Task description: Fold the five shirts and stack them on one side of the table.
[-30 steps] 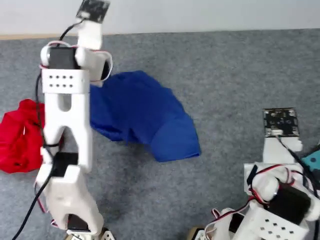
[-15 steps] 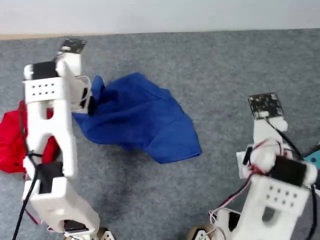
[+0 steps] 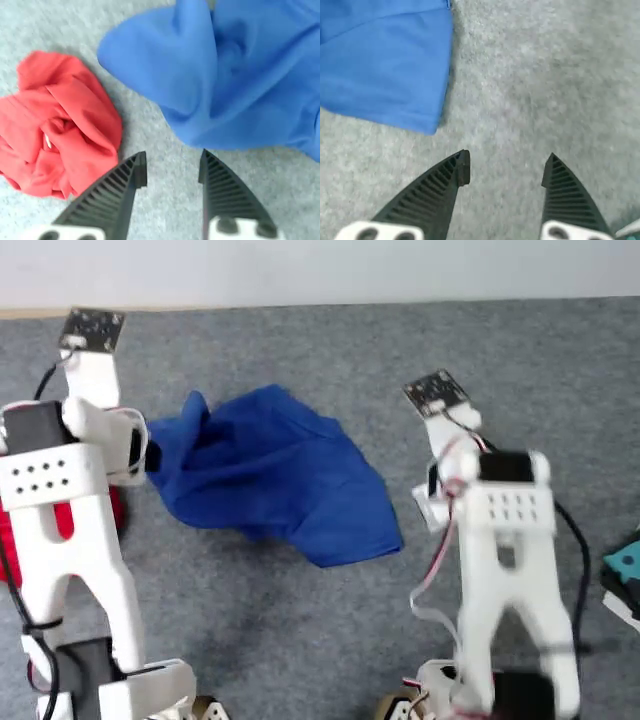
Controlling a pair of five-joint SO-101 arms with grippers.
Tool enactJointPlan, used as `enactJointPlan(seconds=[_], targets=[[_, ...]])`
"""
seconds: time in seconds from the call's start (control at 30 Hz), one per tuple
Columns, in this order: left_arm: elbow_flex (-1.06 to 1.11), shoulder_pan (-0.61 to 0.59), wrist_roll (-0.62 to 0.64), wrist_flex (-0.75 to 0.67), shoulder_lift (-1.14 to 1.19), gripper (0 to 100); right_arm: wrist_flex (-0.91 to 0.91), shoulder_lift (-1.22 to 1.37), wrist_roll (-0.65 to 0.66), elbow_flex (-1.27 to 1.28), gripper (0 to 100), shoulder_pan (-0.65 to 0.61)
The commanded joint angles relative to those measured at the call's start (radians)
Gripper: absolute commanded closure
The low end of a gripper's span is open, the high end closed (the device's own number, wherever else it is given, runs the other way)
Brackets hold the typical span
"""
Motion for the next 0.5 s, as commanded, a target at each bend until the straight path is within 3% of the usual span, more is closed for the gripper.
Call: enactJointPlan(seconds=[0.0,0.13,0.47], targets=[[0.053,-0.006,-0.008,0.021,-0.077,82,0.008,0.217,-0.012,-0.198,74.7,-0.028],[0.074,-0.029,-0.008,0.02,-0.1,82,0.114,0.414,-0.017,-0.394,72.5,-0.091],[0.081,-0.107,-0.012,0.0,-0.103,82,0.282,0.674,-0.279,-0.598,72.3,-0.242]])
